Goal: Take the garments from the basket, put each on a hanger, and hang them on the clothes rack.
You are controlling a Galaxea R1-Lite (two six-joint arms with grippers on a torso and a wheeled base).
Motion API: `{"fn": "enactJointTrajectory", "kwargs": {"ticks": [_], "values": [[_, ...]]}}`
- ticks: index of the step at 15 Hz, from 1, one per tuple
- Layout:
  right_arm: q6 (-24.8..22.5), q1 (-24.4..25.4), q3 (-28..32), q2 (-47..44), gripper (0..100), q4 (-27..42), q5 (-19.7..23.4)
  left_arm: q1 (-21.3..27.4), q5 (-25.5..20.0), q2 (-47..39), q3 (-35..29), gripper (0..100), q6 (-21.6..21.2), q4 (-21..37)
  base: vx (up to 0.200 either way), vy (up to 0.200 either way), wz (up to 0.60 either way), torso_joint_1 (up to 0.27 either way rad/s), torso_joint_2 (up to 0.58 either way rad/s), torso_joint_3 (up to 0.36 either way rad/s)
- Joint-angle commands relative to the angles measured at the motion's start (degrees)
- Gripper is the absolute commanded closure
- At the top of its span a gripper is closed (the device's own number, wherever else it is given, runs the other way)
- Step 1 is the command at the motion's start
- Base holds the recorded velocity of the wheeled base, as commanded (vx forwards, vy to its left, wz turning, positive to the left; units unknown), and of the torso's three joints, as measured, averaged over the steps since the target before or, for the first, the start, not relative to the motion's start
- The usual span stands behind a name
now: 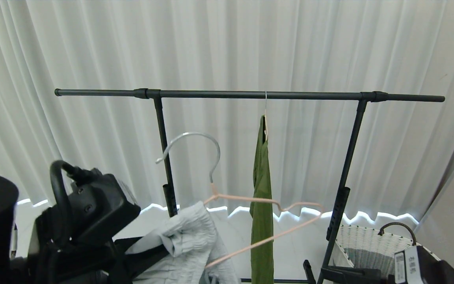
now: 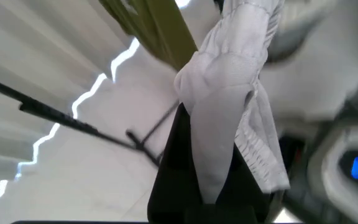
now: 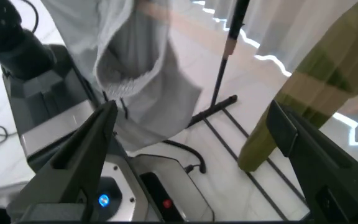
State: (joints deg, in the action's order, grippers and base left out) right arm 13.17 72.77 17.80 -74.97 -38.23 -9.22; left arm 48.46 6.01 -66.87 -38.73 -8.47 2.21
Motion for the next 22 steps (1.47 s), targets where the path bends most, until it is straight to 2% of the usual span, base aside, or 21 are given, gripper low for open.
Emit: {"fn": "enactJointTrajectory", "kwargs": {"ticks": [1, 4, 7, 11, 12, 16, 17, 19, 22], "values": [[2.04, -0.52, 3.65, -5.45, 0, 0.0, -0.1, -0.21, 0.85, 0.07, -2.58, 100, 0.47, -0.27, 0.0, 0.0, 0.0, 0.0, 0.0, 0.0], [6.43, -2.45, 9.62, -13.27, 0, -1.32, -0.72, -0.21, 0.93, -0.55, -4.51, 100, 0.3, -3.79, 0.0, 0.0, 0.0, 0.0, 0.0, 0.0], [10.48, -4.21, 14.28, -21.53, 0, -6.42, -4.58, -0.21, 0.93, -1.43, -5.13, 100, 0.21, -5.99, 0.0, 0.0, 0.0, 0.0, 0.0, 0.0], [12.5, -5.71, 15.34, -24.87, 0, -6.95, -6.34, -0.21, 0.93, -1.6, -5.83, 100, 0.39, -5.99, 0.0, 0.0, 0.0, 0.0, 0.0, 0.0], [12.5, -5.62, 15.42, -25.05, 100, -6.95, -6.34, -0.21, 0.93, -1.6, -6.01, 100, 0.39, -6.07, 0.0, 0.0, 0.0, 0.0, 0.0, 0.0], [12.32, -6.5, 15.07, -25.14, 100, -6.95, -6.78, -0.38, 1.02, -1.51, -6.01, 100, 0.3, -5.99, 0.0, 0.0, 0.0, 0.0, 0.0, 0.0], [12.23, -7.55, 14.81, -25.14, 100, -6.95, -8.27, -0.47, 1.02, -1.51, -5.83, 100, 0.3, -6.07, 0.0, 0.0, 0.0, 0.0, 0.0, 0.0], [11.71, -11.24, 13.67, -24.87, 100, -6.95, -10.65, -1.79, 1.2, -1.51, -5.13, 100, -0.32, -5.99, 0.0, 0.0, 0.0, 0.0, 0.0, 0.0], [8.54, -18.1, 11.56, -23.99, 100, -7.03, -11.0, -3.72, 2.69, -1.34, -2.84, 100, -3.57, -5.99, 0.0, 0.0, 0.0, 0.0, 0.0, 0.0]]}}
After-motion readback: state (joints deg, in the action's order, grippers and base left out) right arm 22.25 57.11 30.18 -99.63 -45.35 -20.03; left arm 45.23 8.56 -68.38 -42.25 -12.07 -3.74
